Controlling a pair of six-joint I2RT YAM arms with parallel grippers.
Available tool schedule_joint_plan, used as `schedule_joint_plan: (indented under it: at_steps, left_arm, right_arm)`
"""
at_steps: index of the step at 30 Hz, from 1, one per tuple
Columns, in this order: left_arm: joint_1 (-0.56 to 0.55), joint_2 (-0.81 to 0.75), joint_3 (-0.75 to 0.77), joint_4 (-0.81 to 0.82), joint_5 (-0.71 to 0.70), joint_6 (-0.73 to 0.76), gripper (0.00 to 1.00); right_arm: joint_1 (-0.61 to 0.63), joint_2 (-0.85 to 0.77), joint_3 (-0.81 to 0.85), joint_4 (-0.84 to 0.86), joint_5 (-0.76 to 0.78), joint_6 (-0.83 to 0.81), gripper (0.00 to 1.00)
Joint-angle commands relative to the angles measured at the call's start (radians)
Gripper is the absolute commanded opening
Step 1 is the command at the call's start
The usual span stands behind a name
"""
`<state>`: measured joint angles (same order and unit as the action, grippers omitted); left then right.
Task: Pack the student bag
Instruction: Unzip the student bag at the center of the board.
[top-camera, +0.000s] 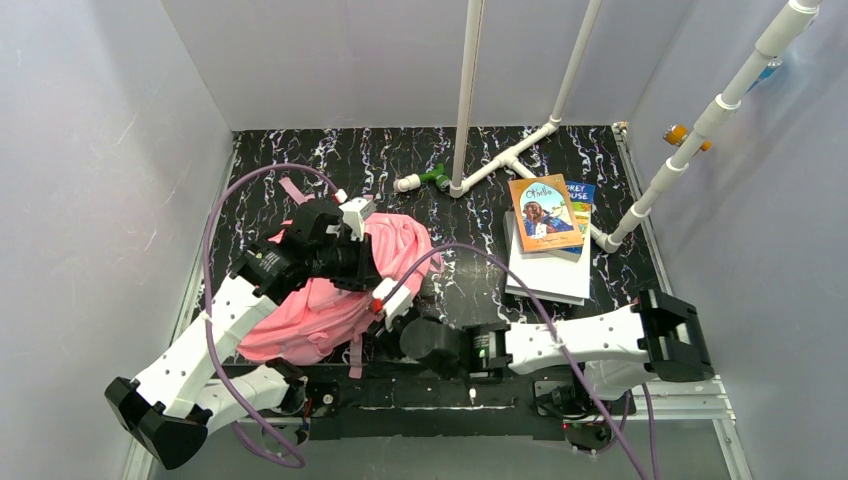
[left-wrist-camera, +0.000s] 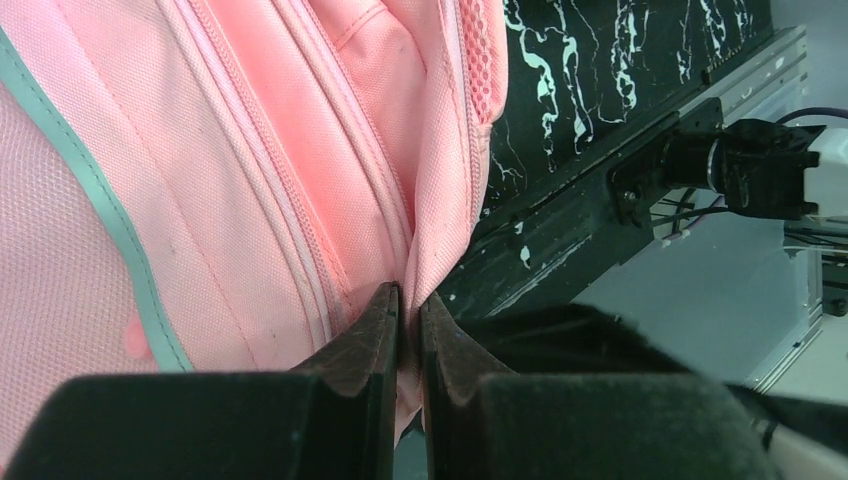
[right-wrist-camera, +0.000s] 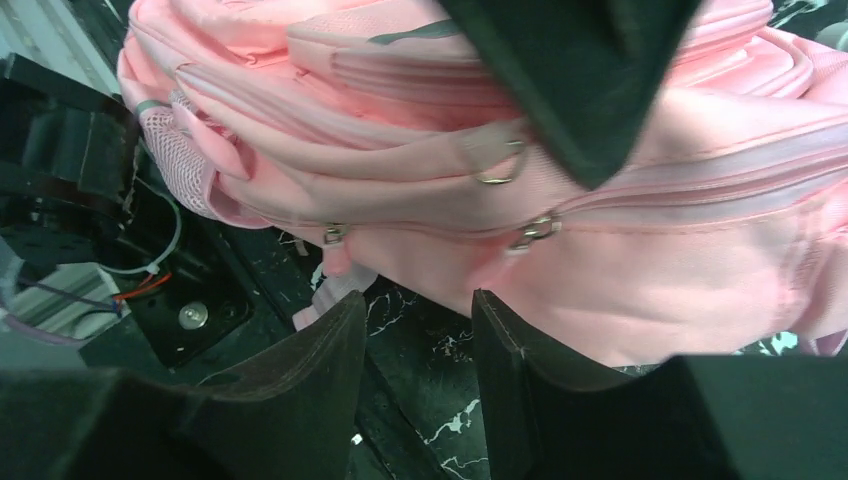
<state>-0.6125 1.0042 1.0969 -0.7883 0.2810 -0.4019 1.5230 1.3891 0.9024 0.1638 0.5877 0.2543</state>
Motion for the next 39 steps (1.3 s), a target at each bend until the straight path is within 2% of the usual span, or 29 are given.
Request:
schedule_joint_plan:
  at_steps: [1, 4, 13, 17, 20, 24, 27, 28, 29, 33, 39]
  left_arm:
    - [-0.001, -0.003, 0.07, 0.016, 0.082, -0.043, 0.0]
    - [0.0, -0.009, 0.07, 0.016, 0.087, -0.04, 0.0]
    - [0.0, -0.02, 0.064, 0.017, 0.105, -0.052, 0.0]
    - [0.0, -0.029, 0.066, 0.017, 0.113, -0.062, 0.0]
    - [0.0, -0.038, 0.065, 0.017, 0.113, -0.062, 0.0]
    - [0.0, -0.046, 0.054, 0.017, 0.119, -0.062, 0.0]
    - [0.0, -0.055, 0.042, 0.011, 0.105, -0.051, 0.0]
    - [0.0, -0.061, 0.038, 0.008, 0.095, -0.043, 0.0]
    - [0.0, -0.064, 0.033, 0.005, 0.086, -0.03, 0.0]
    - [0.0, -0.074, 0.008, -0.005, 0.061, 0.019, 0.0]
    - [0.0, -0.088, -0.02, -0.023, 0.041, 0.083, 0.0]
  right_arm:
    - [0.072, 0.063, 0.099, -0.043, 0.356, -0.034, 0.53]
    - [0.072, 0.076, 0.103, -0.038, 0.414, -0.056, 0.52]
    - [0.072, 0.158, 0.141, 0.035, 0.461, -0.146, 0.51]
    - [0.072, 0.222, 0.174, 0.045, 0.558, -0.154, 0.51]
    - [0.072, 0.245, 0.163, 0.084, 0.637, -0.165, 0.43]
    - [0.073, 0.233, 0.121, 0.207, 0.678, -0.245, 0.26]
    - [0.072, 0.21, 0.097, 0.277, 0.653, -0.324, 0.17]
    - [0.07, 0.2, 0.096, 0.27, 0.651, -0.33, 0.11]
    - [0.067, 0.188, 0.097, 0.248, 0.648, -0.331, 0.01]
    - [0.02, 0.082, 0.091, 0.081, 0.535, -0.268, 0.01]
    - [-0.117, -0.068, 0.11, -0.125, 0.248, -0.194, 0.01]
